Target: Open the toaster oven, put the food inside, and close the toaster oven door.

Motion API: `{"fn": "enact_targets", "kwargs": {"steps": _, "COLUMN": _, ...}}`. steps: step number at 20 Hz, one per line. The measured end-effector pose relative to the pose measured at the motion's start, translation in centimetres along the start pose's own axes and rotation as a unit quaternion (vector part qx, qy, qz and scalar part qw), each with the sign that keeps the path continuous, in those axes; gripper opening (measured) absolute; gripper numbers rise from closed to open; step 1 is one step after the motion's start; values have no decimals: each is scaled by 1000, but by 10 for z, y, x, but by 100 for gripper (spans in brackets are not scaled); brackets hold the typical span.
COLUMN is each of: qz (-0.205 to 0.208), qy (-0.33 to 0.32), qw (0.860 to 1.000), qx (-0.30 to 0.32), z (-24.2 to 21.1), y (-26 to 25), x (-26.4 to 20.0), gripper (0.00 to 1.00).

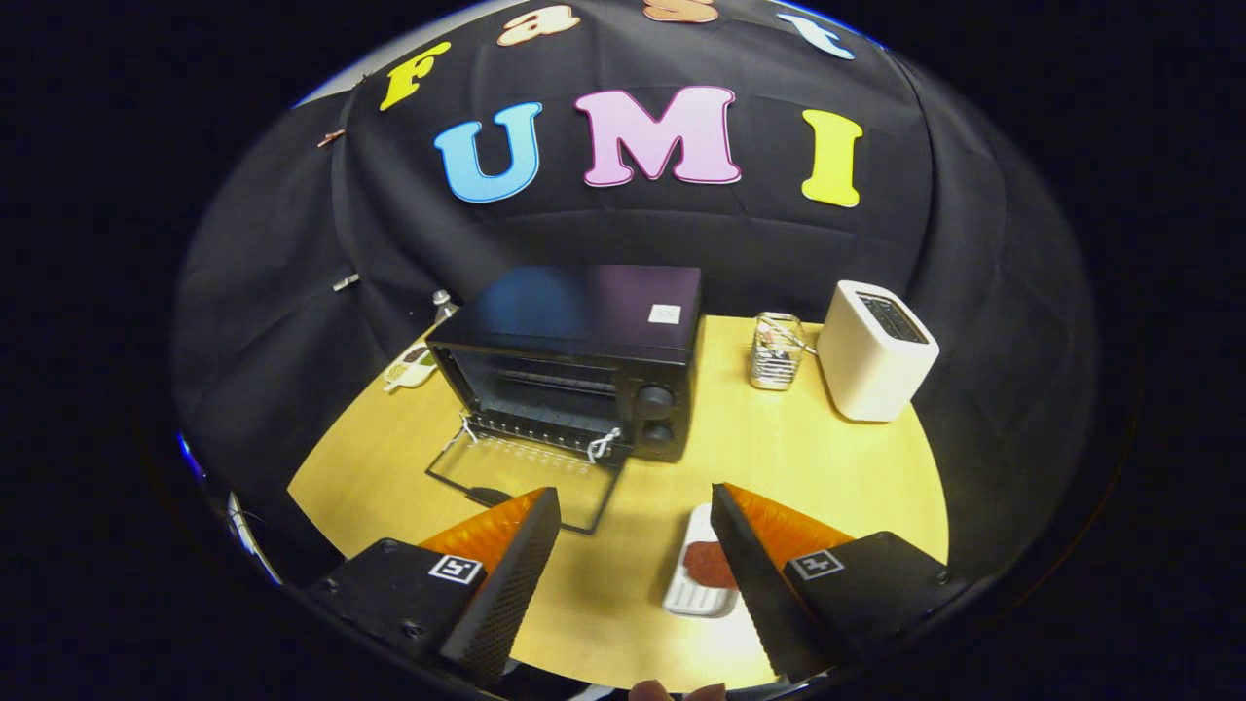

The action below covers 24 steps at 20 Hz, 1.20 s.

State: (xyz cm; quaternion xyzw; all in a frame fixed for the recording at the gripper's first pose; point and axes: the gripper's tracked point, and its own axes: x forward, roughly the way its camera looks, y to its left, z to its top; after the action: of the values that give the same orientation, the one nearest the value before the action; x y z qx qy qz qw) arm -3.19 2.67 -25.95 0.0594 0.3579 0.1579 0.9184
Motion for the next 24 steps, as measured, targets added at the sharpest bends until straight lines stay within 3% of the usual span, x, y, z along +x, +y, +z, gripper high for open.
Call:
{"fn": "enact_targets", "kwargs": {"steps": 10, "qz": 37, "qy": 143, "qw": 988, "qx": 37, "z": -66, "y": -111, "x": 45, "gripper": 99}}
{"fn": "enact_targets", "kwargs": {"steps": 18, "qz": 115, "qy": 229, "qw": 964, "qx": 66, "z": -118, "y": -107, "x": 88, "gripper": 95}}
{"fn": "enact_targets", "kwargs": {"steps": 20, "qz": 122, "qy": 235, "qw": 961, "qx": 75, "z": -122, "y": -108, "x": 92, "gripper": 77}}
{"fn": "enact_targets", "kwargs": {"steps": 23, "qz": 141, "qy": 233, "qw": 957, "qx": 96, "z": -122, "y": -101, "x": 92, "gripper": 38}}
{"fn": "enact_targets", "kwargs": {"steps": 24, "qz": 148, "qy": 234, "qw": 955, "qx": 104, "z": -124, "y": -97, "x": 94, "gripper": 35}}
